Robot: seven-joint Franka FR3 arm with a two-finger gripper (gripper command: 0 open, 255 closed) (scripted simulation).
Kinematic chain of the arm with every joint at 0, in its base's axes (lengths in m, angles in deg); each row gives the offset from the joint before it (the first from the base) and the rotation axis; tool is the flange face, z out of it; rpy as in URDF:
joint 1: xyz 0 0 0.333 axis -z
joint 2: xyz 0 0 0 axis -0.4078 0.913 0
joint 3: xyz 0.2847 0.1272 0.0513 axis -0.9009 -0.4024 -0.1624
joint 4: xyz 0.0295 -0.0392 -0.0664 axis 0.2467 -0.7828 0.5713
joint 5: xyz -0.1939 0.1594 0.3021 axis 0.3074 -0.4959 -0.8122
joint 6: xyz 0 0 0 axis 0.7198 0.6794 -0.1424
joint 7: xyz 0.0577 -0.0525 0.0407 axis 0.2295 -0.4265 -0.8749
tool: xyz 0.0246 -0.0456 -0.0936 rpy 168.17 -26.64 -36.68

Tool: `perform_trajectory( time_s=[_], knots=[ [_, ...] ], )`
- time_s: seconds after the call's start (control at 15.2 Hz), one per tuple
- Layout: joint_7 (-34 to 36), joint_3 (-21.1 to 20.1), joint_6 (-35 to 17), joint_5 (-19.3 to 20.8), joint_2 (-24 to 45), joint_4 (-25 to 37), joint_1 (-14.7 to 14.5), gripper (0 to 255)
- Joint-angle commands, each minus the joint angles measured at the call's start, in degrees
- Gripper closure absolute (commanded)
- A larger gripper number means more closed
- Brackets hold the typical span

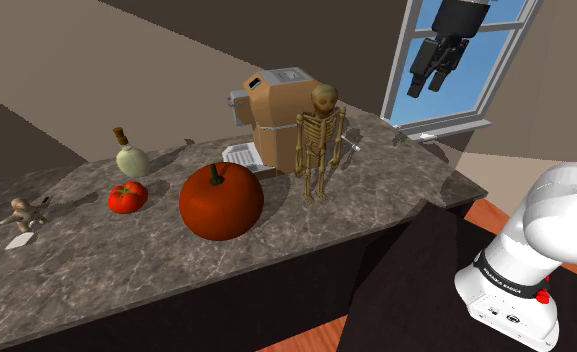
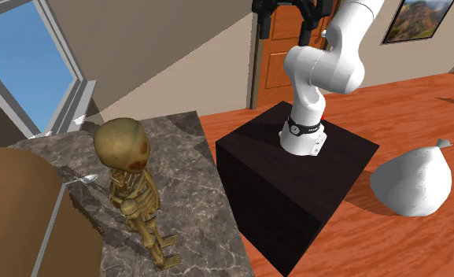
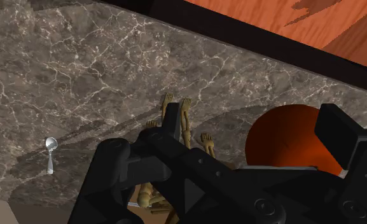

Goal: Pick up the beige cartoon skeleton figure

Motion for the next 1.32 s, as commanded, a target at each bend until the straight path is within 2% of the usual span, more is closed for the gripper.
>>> perform_trajectory(
  time_s=[0.0, 0.33, 0.66, 1.25],
  knots=[
    [0.0, 0.0, 0.0, 0.0, 0.0, 0.0, 0.0, 0],
    [-11.48, 5.56, -4.86, 3.23, 7.54, 1.05, -1.17, 0],
    [-22.64, 10.5, -9.2, 5.05, 16.93, 4.62, -2.53, 0],
    [-42.29, 17.08, -14.11, 3.94, 36.96, 16.93, -4.69, 0]
  ],
)
